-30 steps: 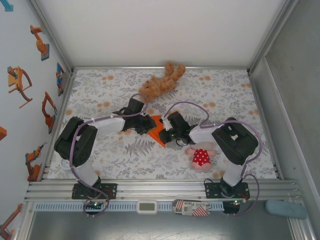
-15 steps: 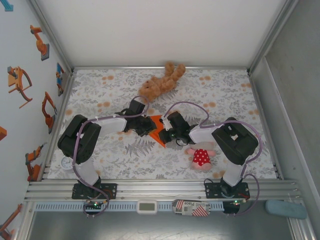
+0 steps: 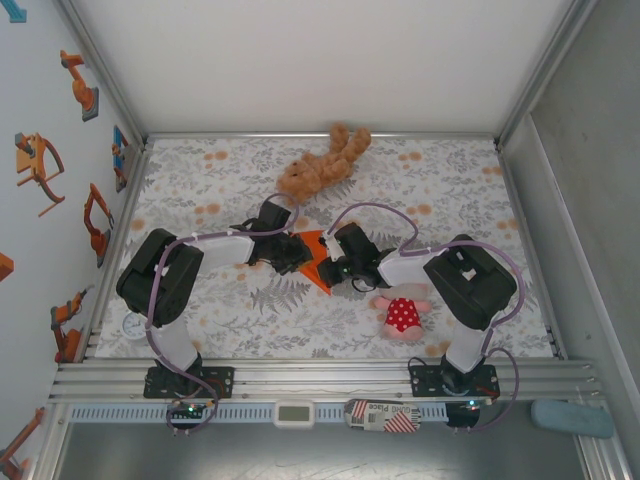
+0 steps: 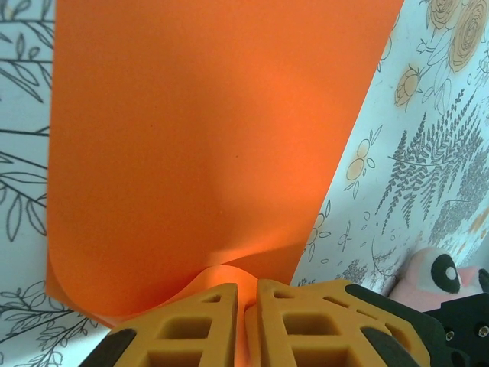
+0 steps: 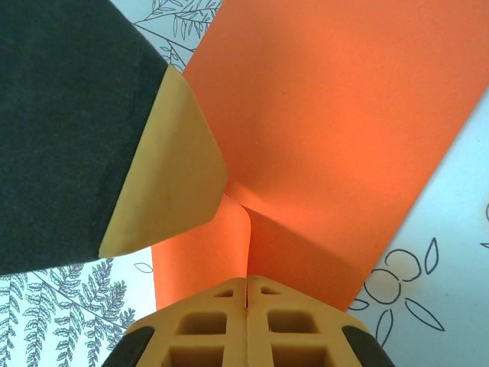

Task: Fold a paper plane with a square sheet of paper (pick it up from the middle)
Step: Third fold the triangle at the center of the table.

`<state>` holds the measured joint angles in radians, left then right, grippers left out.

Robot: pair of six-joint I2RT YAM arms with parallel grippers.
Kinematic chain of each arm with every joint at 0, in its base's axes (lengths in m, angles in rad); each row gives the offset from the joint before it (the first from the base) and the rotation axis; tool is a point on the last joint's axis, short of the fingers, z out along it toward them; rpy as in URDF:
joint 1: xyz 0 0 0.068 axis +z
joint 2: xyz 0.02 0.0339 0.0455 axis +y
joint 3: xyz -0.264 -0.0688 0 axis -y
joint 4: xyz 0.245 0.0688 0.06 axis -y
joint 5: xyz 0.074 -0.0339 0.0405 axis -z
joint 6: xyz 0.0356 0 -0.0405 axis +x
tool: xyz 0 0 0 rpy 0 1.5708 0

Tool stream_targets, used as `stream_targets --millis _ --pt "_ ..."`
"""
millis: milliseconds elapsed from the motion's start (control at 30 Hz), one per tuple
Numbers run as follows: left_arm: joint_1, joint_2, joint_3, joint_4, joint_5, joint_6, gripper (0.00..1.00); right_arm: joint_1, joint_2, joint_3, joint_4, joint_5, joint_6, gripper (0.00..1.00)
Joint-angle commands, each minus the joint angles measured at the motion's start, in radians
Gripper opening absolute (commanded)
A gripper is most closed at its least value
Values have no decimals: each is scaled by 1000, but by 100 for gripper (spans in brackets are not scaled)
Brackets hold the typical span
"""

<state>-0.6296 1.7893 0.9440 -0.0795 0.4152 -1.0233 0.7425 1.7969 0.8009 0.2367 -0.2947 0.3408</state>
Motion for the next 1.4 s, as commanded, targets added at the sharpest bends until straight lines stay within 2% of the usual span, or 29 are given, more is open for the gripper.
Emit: stream_targets --millis 0,1367 --pt "-7 14 -14 -31 -4 4 15 -6 1 20 -23 9 -8 0" --pt "-6 26 0 -97 -42 34 14 -6 4 15 -17 8 0 0"
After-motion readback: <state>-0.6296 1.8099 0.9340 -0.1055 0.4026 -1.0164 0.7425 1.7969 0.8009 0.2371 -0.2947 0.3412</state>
